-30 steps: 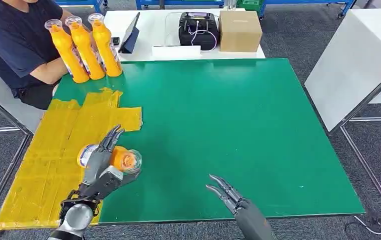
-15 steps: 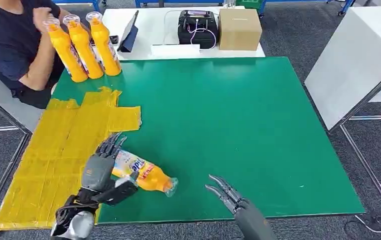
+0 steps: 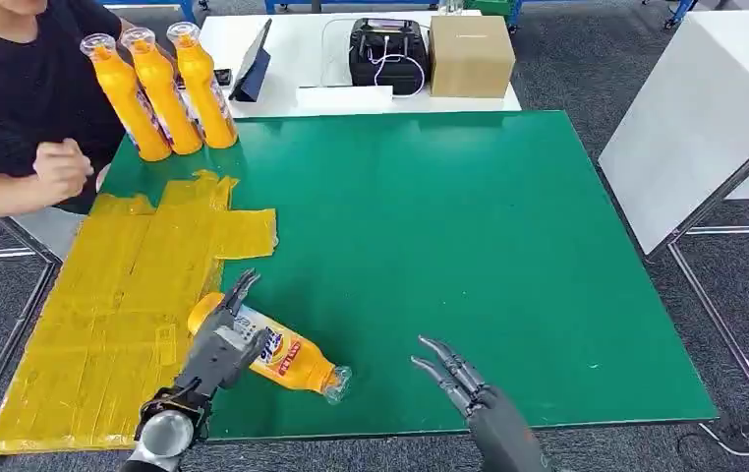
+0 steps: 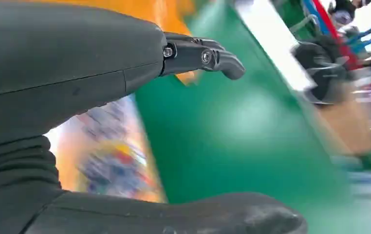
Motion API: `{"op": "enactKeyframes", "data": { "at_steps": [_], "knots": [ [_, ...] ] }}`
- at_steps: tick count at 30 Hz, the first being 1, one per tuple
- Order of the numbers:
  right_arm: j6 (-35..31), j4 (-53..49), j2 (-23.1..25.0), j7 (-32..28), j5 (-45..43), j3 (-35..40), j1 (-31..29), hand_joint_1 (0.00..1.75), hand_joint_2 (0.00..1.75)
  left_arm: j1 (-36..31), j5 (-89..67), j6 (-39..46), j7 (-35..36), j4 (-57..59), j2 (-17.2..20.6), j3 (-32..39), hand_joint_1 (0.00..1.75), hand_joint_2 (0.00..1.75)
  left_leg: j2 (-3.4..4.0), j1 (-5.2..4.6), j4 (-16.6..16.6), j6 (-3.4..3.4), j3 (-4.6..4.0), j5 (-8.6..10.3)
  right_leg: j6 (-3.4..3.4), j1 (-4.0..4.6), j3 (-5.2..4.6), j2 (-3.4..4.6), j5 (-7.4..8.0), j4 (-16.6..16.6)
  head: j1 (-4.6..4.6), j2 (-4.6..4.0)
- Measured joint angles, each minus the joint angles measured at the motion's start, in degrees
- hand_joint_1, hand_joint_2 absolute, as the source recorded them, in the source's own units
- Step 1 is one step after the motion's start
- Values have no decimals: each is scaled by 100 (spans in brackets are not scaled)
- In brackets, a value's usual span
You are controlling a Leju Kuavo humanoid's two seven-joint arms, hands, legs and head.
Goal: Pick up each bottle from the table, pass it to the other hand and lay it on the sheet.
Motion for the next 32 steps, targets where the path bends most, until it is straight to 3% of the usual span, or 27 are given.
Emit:
{"op": "enactKeyframes", "data": {
  "at_steps": [3, 12, 22, 32],
  "knots": [
    [-397, -4, 153, -46, 266, -103, 127, 0, 0, 406, 1458, -617, 22, -1119, -153, -22, 0, 0, 0, 0, 0, 0, -3, -2, 0, 0, -2, 0, -1, 0, 0, 0],
    [-829, -24, 616, -393, 153, -295, 347, 0, 0, 1264, 2305, -895, -279, -3146, -88, -625, 0, 0, -1, 1, -1, -4, -1, -7, -2, 2, -2, 0, -3, -1, 0, 0],
    [-957, -83, 922, -514, 41, -365, 444, 0, 0, 1568, 2242, -897, -426, -3649, 70, -896, 0, 0, -3, 2, -2, -3, 0, -5, -2, 2, 2, -1, -2, -1, -2, 0],
    [-745, -116, 1331, -1052, -390, -702, 613, 0, 0, 1657, 1940, -750, -553, -3699, 160, -1089, 0, 0, -5, 1, -2, -4, -3, -6, -2, 2, 0, -1, -3, -1, -2, 0]
  ]
}}
